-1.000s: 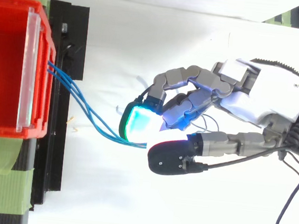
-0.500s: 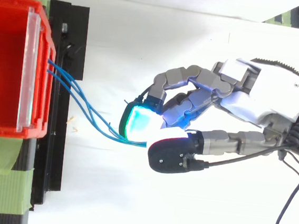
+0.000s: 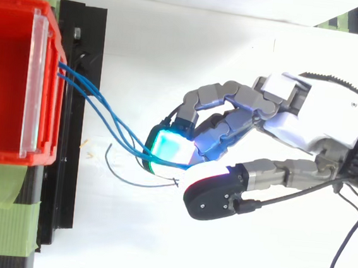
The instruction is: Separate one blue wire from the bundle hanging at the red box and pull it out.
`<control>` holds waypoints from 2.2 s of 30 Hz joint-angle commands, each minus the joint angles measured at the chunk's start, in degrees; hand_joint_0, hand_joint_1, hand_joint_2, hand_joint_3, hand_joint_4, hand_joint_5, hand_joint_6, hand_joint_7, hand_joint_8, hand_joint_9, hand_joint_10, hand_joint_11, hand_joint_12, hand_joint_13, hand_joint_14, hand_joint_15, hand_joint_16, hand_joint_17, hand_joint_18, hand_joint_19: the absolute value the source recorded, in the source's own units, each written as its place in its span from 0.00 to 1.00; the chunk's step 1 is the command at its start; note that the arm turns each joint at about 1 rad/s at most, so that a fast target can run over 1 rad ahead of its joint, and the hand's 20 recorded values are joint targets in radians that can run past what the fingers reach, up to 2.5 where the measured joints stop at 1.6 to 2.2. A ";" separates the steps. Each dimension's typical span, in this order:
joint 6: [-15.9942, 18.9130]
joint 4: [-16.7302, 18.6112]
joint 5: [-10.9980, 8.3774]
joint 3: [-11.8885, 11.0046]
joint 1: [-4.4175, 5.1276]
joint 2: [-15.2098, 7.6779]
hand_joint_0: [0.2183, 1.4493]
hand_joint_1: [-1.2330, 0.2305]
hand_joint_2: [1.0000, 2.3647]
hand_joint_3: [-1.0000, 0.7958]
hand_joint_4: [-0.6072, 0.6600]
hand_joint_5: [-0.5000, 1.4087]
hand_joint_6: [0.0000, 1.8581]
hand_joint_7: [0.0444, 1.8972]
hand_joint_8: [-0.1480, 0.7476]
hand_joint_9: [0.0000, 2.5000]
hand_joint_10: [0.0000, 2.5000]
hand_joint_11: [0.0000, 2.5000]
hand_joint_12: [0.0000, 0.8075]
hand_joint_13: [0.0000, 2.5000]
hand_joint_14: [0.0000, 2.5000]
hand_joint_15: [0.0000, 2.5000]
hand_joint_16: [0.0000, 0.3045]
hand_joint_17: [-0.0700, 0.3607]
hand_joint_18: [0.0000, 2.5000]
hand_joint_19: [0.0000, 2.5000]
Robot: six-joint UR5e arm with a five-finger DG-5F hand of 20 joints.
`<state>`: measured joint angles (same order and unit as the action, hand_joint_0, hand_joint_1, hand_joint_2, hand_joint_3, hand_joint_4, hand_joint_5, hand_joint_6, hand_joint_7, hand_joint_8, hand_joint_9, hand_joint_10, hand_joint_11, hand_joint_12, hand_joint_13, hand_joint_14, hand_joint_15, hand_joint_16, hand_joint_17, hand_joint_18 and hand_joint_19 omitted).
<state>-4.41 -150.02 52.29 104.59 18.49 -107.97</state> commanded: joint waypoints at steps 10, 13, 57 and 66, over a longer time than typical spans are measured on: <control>0.02 -0.01 -0.08 0.00 0.05 0.04 0.33 0.37 0.02 0.45 0.68 0.14 0.47 0.51 0.54 0.37 0.00 0.56 0.41 0.48 0.01 0.52 0.11 0.33 0.27 0.24; 0.02 -0.01 -0.08 0.00 0.05 0.04 0.33 0.37 0.02 0.47 0.68 0.14 0.47 0.51 0.54 0.38 0.00 0.55 0.41 0.48 0.01 0.52 0.11 0.33 0.28 0.24; 0.46 -0.01 -0.17 0.00 -0.04 0.04 0.32 0.35 0.02 0.51 0.68 0.14 0.46 0.54 0.54 0.32 0.00 0.54 0.41 0.43 0.01 0.51 0.09 0.31 0.23 0.21; 0.28 -0.01 -0.08 0.00 -0.12 0.04 0.24 0.30 0.01 0.41 0.70 0.13 0.45 0.56 0.56 0.28 0.01 0.54 0.46 0.40 0.01 0.49 0.13 0.36 0.21 0.20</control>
<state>-4.09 -150.03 52.14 104.59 18.40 -107.99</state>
